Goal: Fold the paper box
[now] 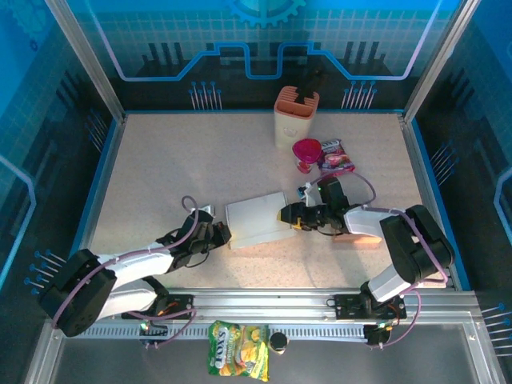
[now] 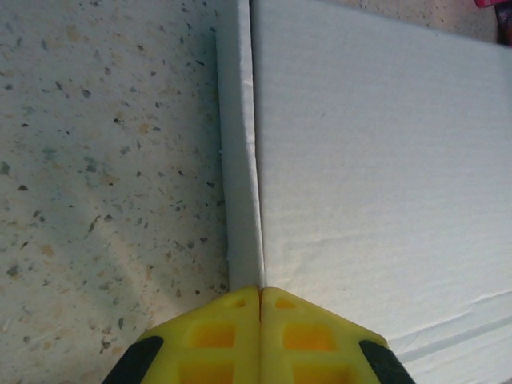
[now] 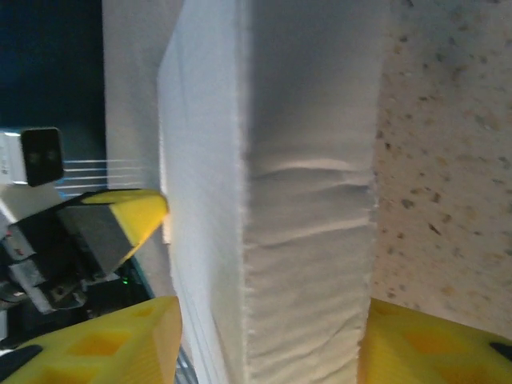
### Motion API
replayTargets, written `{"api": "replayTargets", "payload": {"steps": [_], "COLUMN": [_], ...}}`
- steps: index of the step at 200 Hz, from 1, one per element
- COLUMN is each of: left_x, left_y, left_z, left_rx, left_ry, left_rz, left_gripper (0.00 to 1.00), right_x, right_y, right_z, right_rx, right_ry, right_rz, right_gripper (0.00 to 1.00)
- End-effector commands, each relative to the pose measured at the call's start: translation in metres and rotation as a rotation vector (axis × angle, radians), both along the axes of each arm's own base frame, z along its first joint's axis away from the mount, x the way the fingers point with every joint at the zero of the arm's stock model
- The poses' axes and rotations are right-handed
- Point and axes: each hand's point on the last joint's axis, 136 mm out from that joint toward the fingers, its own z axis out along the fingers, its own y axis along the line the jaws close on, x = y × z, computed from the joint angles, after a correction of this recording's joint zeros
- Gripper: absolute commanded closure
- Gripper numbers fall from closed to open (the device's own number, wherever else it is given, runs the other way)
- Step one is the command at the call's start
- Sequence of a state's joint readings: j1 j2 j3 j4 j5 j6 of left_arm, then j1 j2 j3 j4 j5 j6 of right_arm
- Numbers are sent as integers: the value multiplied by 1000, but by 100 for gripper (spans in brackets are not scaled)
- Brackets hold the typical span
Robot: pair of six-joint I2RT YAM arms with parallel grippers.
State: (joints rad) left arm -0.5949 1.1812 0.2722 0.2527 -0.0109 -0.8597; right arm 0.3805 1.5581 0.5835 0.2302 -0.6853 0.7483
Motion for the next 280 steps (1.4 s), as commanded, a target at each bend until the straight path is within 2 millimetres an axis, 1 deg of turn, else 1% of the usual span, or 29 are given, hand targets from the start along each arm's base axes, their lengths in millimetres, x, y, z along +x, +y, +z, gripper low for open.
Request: {"api": "replayTargets", "payload": {"steps": [1,12,23,28,38,45,58,71,79,90,103,118,120,137,159,178,195,209,228,280], "left_x": [-13,-12,-8,-7,-3,-2,3,9,12,11,5,-8,-9,-20,-25,-16,-5,1,3,4], "left_y": [12,11,8,8,6,5,2,-5,-11,-23,-41,-63,-65,-80,-95,-100,-101,-102,-106,-108], "left_z": [-23,-20,-12,-8,3,11,33,61,80,106,132,147,148,150,135,120,116,114,109,80], "left_rx": [45,43,43,46,54,66,92,128,154,228,349,491,511,694,950,1126,1233,1289,1323,1373], "left_ry": [89,83,62,52,22,0,-60,-153,-215,-309,-424,-529,-540,-616,-716,-737,-766,-788,-804,-790], "left_rz": [3,-9,-23,-30,-48,-67,-111,-177,-230,-323,-447,-610,-626,-756,-884,-916,-903,-899,-929,-991], "left_gripper": [100,100,100,96,84,77,66,51,46,43,42,39,39,38,34,33,29,27,27,27], "right_x": [6,8,9,9,10,10,11,12,13,15,17,20,18,16,15,12,8,6,4,2], "right_y": [13,15,16,16,16,15,13,10,9,5,-2,-10,-12,-21,-29,-33,-37,-40,-41,-42], "right_z": [18,21,23,24,25,24,25,28,31,34,38,46,44,48,57,63,66,67,67,72], "right_rx": [95,111,122,127,129,125,126,134,148,159,165,182,177,176,181,186,177,178,192,231], "right_ry": [-17,-10,-1,3,18,33,61,95,112,136,163,184,203,254,294,316,338,356,378,421], "right_rz": [12,8,2,-1,-12,-21,-39,-65,-74,-100,-135,-170,-177,-206,-223,-229,-233,-239,-237,-245], "right_gripper": [49,53,57,58,61,62,66,72,73,73,73,72,71,70,69,69,68,68,68,68]}}
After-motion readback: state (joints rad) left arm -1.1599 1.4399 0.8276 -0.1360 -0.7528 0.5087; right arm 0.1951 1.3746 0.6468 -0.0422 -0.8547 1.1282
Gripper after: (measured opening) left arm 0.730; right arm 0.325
